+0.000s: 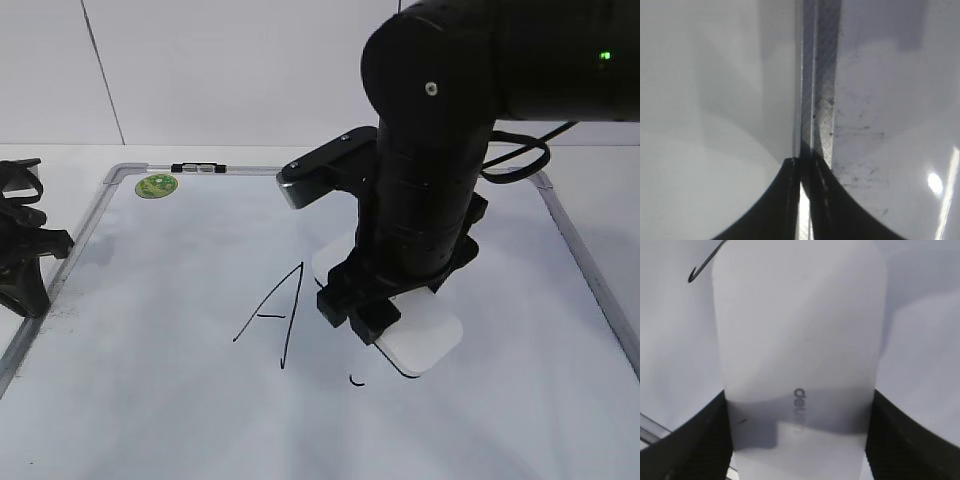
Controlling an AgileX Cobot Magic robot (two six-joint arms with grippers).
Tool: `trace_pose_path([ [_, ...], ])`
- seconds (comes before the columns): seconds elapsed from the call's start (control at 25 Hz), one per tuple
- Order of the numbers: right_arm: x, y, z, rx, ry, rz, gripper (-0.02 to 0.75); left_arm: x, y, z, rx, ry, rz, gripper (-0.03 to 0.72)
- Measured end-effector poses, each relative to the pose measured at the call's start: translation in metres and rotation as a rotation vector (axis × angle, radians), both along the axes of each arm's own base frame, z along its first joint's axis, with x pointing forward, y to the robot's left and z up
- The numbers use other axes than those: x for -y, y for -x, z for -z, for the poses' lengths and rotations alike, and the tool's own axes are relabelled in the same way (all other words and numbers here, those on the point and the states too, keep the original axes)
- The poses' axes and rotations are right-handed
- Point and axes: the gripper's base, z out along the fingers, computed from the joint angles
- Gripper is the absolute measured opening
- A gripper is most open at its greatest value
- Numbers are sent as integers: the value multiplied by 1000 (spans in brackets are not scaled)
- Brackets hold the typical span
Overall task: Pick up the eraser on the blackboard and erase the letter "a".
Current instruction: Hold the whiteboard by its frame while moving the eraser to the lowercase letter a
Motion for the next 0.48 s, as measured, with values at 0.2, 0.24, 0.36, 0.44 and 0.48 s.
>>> trace_pose_path([
  [0.2,2,-2,-5,37,11,7,559,0,0,0,0,0,0,32],
  [0.24,2,-3,-4,36,14,8,559,0,0,0,0,0,0,32],
  [0.36,0,-7,7,24,43,5,559,0,0,0,0,0,0,32],
  [0.44,-2,-9,18,4,63,3,559,0,0,0,0,0,0,33],
  [0.48,-3,-10,24,-6,76,2,559,0,0,0,0,0,0,33],
])
